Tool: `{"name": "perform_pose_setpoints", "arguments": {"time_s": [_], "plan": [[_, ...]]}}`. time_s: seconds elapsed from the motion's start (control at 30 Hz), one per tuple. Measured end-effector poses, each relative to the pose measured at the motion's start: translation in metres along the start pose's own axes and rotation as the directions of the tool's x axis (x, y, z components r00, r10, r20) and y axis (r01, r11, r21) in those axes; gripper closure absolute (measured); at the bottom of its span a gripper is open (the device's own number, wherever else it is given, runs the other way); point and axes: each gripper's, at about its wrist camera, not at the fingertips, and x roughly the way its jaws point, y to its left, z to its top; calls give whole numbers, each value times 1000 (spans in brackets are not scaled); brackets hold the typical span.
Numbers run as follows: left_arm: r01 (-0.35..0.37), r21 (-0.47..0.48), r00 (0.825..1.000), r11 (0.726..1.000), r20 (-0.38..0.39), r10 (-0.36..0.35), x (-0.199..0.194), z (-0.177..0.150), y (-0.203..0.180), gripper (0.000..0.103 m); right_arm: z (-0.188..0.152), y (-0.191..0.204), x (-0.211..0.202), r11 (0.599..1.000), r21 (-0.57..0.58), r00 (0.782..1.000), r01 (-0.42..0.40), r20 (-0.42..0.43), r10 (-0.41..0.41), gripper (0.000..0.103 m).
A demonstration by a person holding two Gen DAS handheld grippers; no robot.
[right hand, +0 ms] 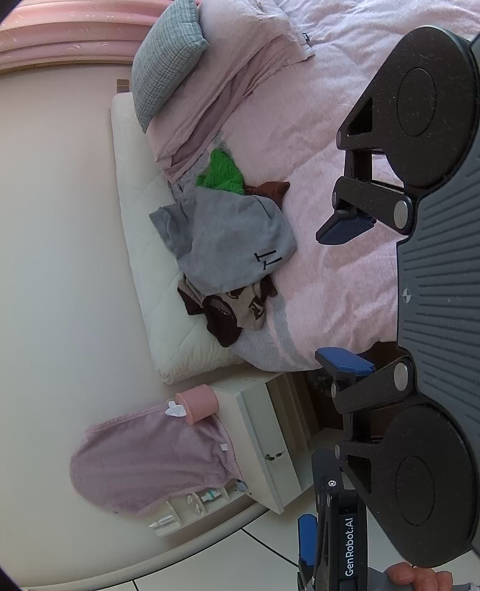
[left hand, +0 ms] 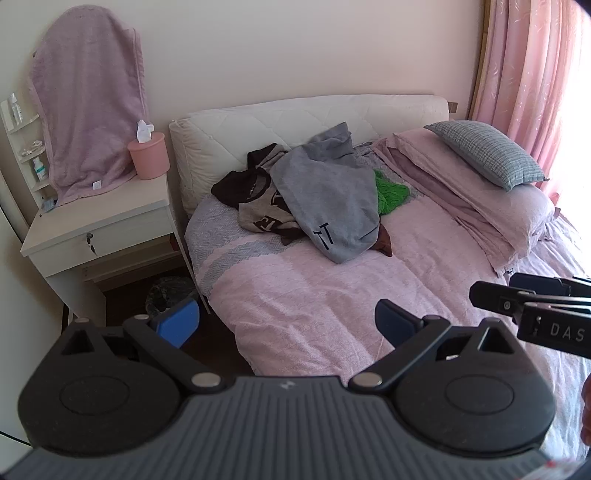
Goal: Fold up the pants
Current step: 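Move both grippers toward the grey sweatshirt on the clothes pile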
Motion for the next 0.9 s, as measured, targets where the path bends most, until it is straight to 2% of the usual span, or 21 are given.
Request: {"name": "perform_pose_setpoints", "arguments": {"time_s": [0.53,0.9], "plan": [[4,9,1000,1000,-12,-3,24,21,-5,3,7,-18,14,1000,17,1000,2,-8,-2,44],[48,53,999,997,-14,-47,78,61,-12,3,37,-38,39,999,5,998,49,32,-49,44]]}}
